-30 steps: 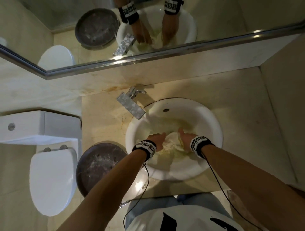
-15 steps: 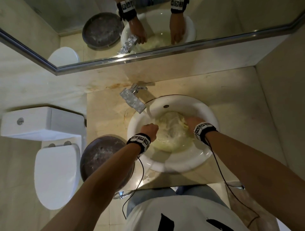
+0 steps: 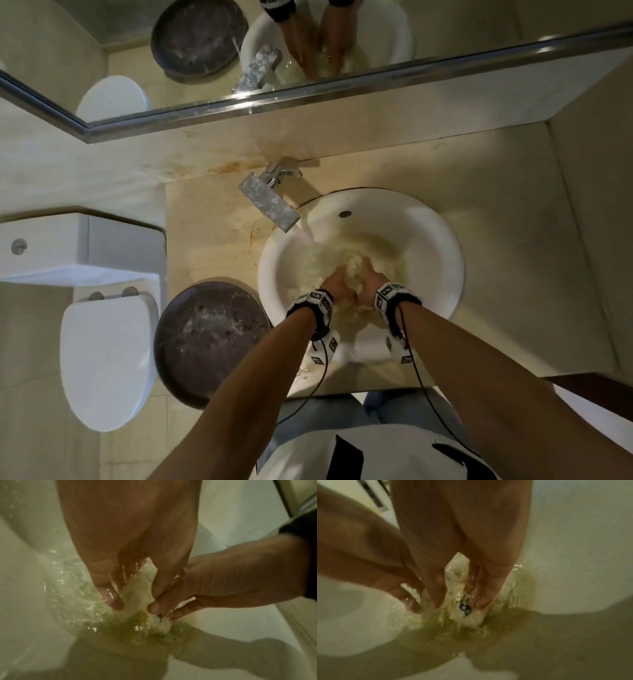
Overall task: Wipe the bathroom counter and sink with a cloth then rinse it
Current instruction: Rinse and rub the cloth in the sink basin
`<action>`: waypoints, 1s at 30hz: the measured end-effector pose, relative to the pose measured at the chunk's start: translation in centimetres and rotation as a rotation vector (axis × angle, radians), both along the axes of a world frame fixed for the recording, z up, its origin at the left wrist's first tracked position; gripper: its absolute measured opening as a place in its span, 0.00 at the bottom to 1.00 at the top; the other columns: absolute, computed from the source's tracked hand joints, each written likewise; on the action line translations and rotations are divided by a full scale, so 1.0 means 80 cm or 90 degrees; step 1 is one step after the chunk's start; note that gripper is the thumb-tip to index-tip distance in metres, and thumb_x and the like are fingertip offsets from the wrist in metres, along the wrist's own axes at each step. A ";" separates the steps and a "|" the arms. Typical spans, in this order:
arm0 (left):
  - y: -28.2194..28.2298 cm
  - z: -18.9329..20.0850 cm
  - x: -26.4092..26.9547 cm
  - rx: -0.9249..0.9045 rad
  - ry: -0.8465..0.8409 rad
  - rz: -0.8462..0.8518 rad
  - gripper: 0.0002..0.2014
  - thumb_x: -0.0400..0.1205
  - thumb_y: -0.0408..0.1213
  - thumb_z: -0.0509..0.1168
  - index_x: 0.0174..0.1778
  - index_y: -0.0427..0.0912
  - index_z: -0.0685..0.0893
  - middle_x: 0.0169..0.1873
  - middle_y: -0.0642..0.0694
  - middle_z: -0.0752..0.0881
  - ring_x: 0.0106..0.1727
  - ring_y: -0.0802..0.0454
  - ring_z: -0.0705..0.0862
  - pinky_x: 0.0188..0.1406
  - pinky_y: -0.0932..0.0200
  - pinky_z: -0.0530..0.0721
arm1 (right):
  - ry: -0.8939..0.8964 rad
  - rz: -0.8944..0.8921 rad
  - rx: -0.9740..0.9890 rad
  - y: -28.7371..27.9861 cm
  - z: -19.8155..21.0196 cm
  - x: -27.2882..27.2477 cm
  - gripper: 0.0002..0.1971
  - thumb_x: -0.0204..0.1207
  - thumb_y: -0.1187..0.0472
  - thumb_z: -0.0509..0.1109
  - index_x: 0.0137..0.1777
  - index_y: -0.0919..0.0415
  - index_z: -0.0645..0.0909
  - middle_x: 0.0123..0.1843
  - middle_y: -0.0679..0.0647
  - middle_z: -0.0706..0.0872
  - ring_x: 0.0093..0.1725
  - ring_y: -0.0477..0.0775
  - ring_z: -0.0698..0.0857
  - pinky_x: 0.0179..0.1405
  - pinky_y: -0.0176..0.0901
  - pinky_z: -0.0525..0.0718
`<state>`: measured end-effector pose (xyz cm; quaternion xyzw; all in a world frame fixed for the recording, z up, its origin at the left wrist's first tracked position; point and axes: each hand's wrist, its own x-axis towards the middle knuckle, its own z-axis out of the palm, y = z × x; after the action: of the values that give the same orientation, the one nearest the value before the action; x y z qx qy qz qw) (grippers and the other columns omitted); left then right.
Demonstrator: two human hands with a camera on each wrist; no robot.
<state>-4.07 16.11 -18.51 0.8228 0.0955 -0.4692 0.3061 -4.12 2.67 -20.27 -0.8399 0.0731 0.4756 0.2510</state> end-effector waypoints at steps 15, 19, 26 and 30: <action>0.029 0.027 0.033 0.195 -0.178 -0.295 0.26 0.75 0.30 0.67 0.69 0.37 0.70 0.65 0.38 0.72 0.64 0.37 0.77 0.57 0.43 0.83 | -0.133 0.129 -0.092 -0.016 0.031 0.046 0.42 0.72 0.65 0.75 0.83 0.46 0.59 0.79 0.61 0.70 0.72 0.69 0.77 0.61 0.58 0.84; 0.016 0.012 0.013 0.126 -0.127 -0.305 0.29 0.74 0.28 0.69 0.71 0.40 0.69 0.66 0.41 0.71 0.63 0.37 0.80 0.57 0.43 0.84 | -0.130 0.144 -0.039 -0.004 0.020 0.020 0.53 0.73 0.71 0.72 0.85 0.31 0.45 0.79 0.61 0.71 0.69 0.69 0.80 0.62 0.60 0.85; 0.021 0.010 -0.003 0.057 -0.051 -0.423 0.21 0.80 0.27 0.65 0.70 0.38 0.79 0.66 0.37 0.78 0.63 0.35 0.82 0.61 0.46 0.83 | -0.072 0.058 -0.055 0.008 0.001 -0.025 0.55 0.71 0.68 0.74 0.85 0.41 0.39 0.67 0.63 0.82 0.61 0.68 0.85 0.60 0.64 0.86; 0.025 0.045 0.011 0.133 -0.093 -0.527 0.11 0.80 0.30 0.65 0.59 0.36 0.83 0.58 0.39 0.85 0.56 0.38 0.86 0.50 0.50 0.85 | 0.003 0.060 -0.035 0.001 0.019 -0.019 0.49 0.78 0.66 0.71 0.86 0.54 0.37 0.63 0.64 0.83 0.55 0.62 0.84 0.55 0.51 0.83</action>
<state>-3.17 18.10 -14.93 0.8494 -0.2173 -0.4807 0.0130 -5.66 2.74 -18.77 -0.8479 0.0470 0.4866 0.2052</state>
